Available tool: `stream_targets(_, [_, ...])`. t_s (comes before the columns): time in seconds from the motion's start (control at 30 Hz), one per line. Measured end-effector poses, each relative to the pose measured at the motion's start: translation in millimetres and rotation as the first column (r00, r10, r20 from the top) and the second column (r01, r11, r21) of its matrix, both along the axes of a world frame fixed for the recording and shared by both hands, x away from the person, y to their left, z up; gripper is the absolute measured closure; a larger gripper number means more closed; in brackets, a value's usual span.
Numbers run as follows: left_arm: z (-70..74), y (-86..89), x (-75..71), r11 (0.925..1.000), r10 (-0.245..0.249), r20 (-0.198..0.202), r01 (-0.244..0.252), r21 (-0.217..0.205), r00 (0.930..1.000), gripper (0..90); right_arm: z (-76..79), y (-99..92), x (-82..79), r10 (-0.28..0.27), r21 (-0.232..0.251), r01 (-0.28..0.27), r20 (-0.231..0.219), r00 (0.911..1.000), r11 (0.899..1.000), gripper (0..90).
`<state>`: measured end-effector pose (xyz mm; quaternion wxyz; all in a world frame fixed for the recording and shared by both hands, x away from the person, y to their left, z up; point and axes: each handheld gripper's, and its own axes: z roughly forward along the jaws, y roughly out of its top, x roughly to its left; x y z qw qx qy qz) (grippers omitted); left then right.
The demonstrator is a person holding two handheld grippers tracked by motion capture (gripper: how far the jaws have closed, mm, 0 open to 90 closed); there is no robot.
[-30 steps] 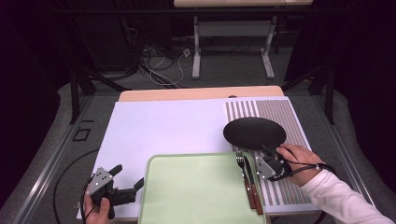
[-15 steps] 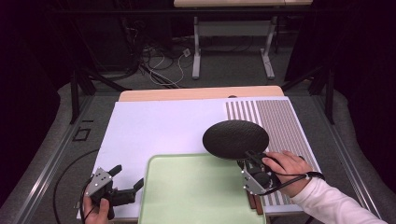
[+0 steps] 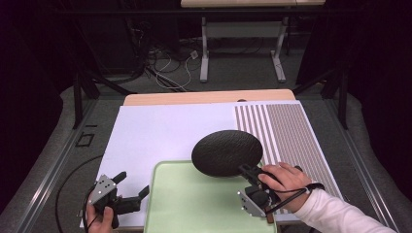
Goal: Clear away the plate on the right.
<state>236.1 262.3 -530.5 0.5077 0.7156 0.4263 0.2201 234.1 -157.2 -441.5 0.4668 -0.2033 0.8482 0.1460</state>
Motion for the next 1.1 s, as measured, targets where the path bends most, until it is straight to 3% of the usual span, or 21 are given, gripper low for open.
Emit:
stream_targets(0.53, [0.7, 1.5, -0.6, 1.0000, -0.002, 0.005, 0.002, 0.000, 1.0000, 0.4, -6.6, 31.2, -25.3, 0.149, -0.021, -0.149, 0.001, 0.9888, 0.989, 81.8])
stream_targets(1.1, [0.6, 1.5, -0.7, 1.0000, -0.005, 0.004, 0.005, -0.001, 1.0000, 0.4, -24.8, 48.6, -40.5, 0.216, -0.022, -0.217, -0.048, 0.9753, 0.976, 81.4])
